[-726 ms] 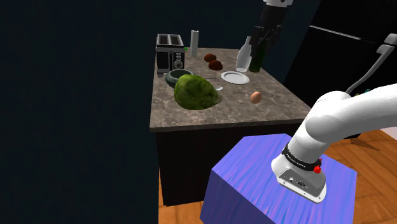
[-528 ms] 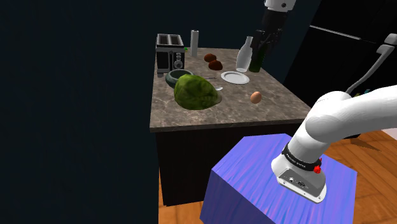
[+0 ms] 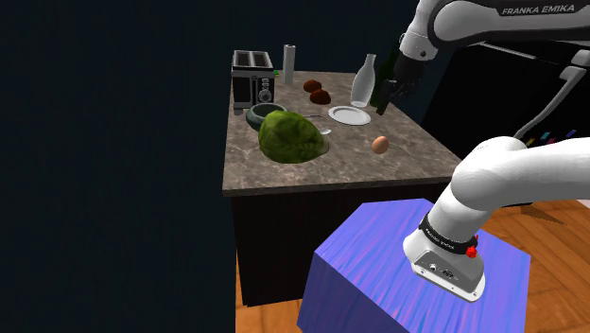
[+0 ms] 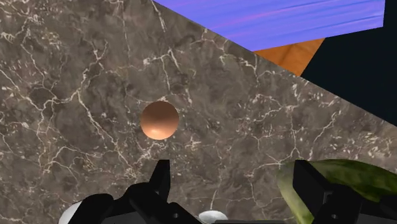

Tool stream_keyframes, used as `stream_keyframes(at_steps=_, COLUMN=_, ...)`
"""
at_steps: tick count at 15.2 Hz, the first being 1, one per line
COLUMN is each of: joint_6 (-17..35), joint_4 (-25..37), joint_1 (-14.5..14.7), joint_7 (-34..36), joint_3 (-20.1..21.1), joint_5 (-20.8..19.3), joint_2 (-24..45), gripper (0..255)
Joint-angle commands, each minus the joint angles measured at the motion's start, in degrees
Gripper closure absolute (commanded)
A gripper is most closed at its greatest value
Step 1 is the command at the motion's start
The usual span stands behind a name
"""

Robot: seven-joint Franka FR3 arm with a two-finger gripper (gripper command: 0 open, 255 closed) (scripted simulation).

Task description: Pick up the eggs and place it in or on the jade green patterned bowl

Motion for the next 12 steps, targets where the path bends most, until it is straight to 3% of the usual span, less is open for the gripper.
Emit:
stream_keyframes(at_steps=1, joint_6=4.68, joint_4=-3.83, joint_1=-1.39, joint_7=-1.28, joint_3=-2.17, joint_5=-1.7, joint_2=-0.67, gripper=0)
stream_keyframes(at_steps=6, joint_6=16.94, joint_4=-11.76, joint_1=-5.56, joint_7=-4.73, joint_3=-8.31, joint_5=-6.32, joint_2=0.37, gripper=0)
stream_keyframes(at_steps=11, joint_6=32.27, joint_4=-17.03, joint_1=-9.68, joint_7=-8.78, joint_3=-15.72, joint_5=-11.25, joint_2=7.3, gripper=0)
stream_keyframes(at_steps=12, joint_6=32.39, joint_4=-17.06, joint_1=-9.71, joint_7=-8.82, joint_3=-15.77, joint_5=-11.27, joint_2=7.37, gripper=0)
